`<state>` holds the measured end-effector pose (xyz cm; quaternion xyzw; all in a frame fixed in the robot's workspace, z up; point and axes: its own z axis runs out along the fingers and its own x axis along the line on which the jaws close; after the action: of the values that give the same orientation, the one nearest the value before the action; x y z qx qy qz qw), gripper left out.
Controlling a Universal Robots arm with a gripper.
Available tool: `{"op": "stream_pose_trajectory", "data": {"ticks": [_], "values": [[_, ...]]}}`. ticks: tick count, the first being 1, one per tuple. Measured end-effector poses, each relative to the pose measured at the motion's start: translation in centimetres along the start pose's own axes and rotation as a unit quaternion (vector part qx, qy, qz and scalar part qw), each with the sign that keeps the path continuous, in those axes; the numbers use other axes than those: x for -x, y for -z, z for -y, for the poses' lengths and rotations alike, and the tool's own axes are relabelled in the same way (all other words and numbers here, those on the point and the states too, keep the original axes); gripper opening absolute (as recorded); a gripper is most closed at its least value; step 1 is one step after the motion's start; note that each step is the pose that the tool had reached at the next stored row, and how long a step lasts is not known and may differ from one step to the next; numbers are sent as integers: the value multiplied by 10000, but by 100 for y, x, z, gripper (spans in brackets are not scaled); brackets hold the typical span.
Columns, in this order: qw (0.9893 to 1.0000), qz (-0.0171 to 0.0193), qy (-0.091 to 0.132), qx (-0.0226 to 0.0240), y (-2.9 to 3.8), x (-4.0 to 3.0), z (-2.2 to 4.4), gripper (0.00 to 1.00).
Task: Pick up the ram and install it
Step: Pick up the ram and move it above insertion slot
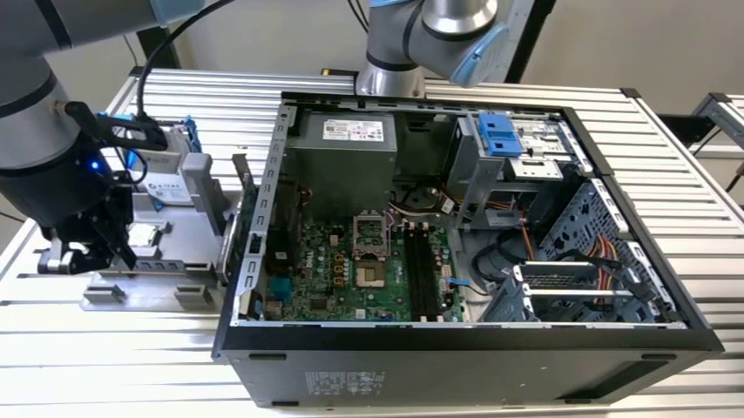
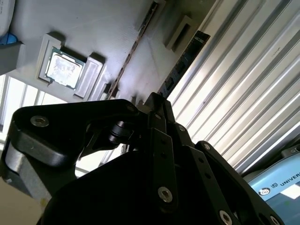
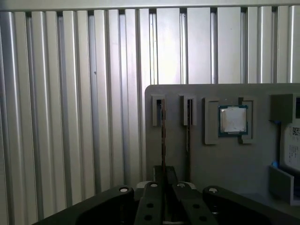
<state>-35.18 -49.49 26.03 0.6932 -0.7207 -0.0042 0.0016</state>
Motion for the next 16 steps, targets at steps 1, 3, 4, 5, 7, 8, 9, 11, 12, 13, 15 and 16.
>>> {"op": "stream_pose_trajectory", "data": {"ticks": [1,3,4,5,7,8,9,11,12,13,15,16], "values": [[10000,0,0,0,4,0,0,0],[10000,0,0,0,11,0,0,0],[10000,0,0,0,16,0,0,0],[10000,0,0,0,20,0,0,0],[10000,0,0,1,29,0,-1,0],[10000,0,0,0,34,0,0,0],[10000,0,0,0,40,0,0,0],[10000,0,1,0,50,-1,1,0],[10000,0,2,0,56,-1,1,0],[10000,0,1,0,61,-1,1,0],[10000,0,0,0,71,0,0,0],[10000,0,0,1,77,0,-1,0]]}}
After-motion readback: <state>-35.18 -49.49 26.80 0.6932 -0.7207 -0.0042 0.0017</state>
